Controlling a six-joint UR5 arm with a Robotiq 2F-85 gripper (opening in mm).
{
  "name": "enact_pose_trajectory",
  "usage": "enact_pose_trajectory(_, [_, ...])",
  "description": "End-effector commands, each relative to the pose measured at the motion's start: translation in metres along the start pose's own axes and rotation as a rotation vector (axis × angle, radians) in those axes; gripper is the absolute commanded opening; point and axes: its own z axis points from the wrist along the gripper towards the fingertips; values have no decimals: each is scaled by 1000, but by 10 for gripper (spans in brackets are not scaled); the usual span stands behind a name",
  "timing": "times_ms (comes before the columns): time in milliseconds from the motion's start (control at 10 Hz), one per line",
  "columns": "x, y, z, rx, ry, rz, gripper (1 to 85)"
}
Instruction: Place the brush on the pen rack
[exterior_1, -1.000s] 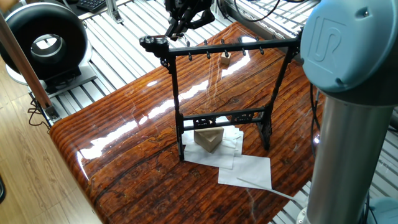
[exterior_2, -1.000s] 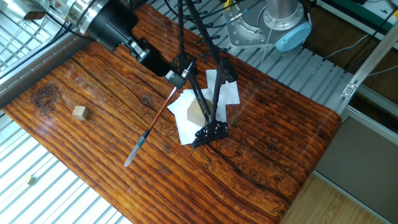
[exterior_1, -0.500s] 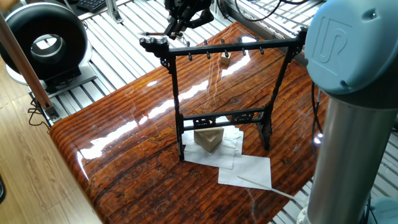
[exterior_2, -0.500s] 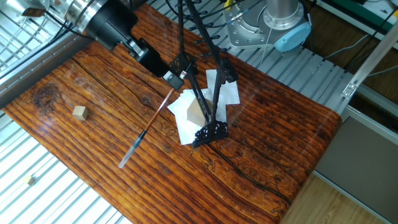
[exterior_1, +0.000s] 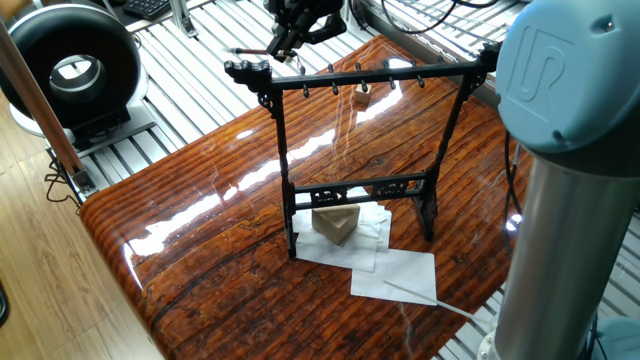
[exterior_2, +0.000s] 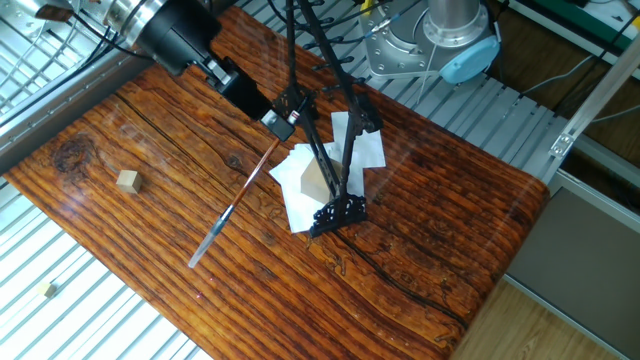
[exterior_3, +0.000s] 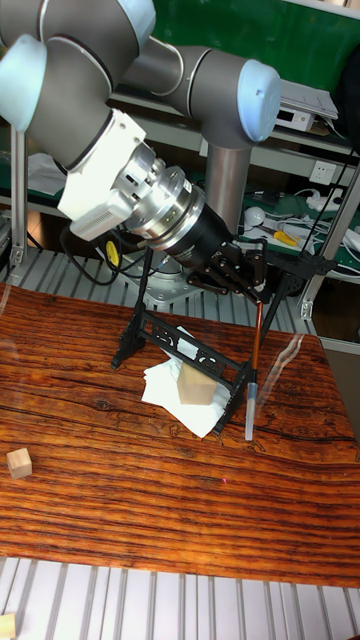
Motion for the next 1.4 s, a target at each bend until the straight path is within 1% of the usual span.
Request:
enact_pose_trajectory(0, [2, 4, -2, -15, -5, -4, 10])
enact_pose_trajectory(400, [8, 2, -3, -17, -11, -7, 10])
enact_pose_trajectory(700, [9, 1, -3, -18, -14, -10, 10])
enact_pose_trajectory(1200, [12, 2, -3, -26, -30, -15, 10])
enact_pose_trajectory(1300, [12, 1, -3, -22, -33, -14, 10])
